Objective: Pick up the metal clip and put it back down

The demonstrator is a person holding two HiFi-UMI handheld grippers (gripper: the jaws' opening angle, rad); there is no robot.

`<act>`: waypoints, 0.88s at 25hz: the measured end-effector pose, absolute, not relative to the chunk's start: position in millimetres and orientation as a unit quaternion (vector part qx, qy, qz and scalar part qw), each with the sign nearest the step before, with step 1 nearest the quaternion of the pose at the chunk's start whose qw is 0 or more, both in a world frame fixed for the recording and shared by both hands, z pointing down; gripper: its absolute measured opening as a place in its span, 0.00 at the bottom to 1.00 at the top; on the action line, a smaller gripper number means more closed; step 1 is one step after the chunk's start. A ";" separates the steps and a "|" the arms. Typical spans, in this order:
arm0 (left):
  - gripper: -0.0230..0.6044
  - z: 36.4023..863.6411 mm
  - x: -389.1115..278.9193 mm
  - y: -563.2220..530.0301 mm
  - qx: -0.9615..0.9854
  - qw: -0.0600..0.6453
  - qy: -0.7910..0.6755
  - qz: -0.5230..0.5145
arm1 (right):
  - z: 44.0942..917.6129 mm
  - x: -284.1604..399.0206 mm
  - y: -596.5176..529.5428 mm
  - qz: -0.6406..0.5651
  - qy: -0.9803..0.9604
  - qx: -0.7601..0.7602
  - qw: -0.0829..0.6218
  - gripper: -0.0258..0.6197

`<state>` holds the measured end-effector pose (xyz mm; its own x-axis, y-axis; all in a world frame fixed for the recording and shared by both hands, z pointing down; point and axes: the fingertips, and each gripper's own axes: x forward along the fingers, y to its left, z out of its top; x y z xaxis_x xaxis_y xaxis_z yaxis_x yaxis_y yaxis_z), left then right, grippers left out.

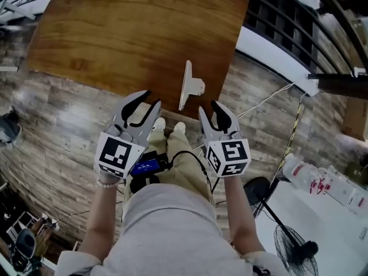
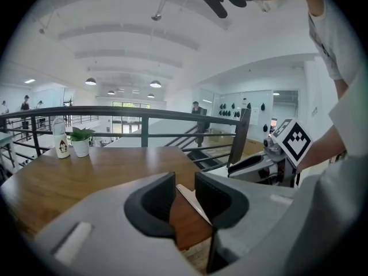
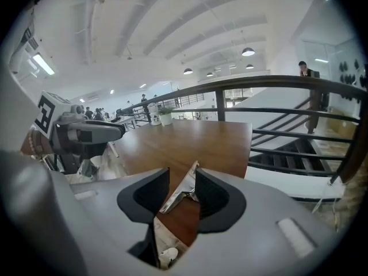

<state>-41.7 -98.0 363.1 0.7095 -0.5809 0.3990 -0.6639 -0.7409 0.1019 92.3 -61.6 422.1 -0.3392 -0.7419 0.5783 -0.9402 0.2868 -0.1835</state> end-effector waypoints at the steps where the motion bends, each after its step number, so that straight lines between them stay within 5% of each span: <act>1: 0.19 365.9 -42.5 -99.2 0.916 0.121 -0.341 0.175 | 427.0 92.2 -63.4 0.258 -0.777 0.539 0.197 0.28; 22: 0.19 412.1 -52.9 -118.2 0.899 0.155 -0.362 0.192 | 507.0 90.4 -97.6 0.335 -0.758 0.520 0.207 0.30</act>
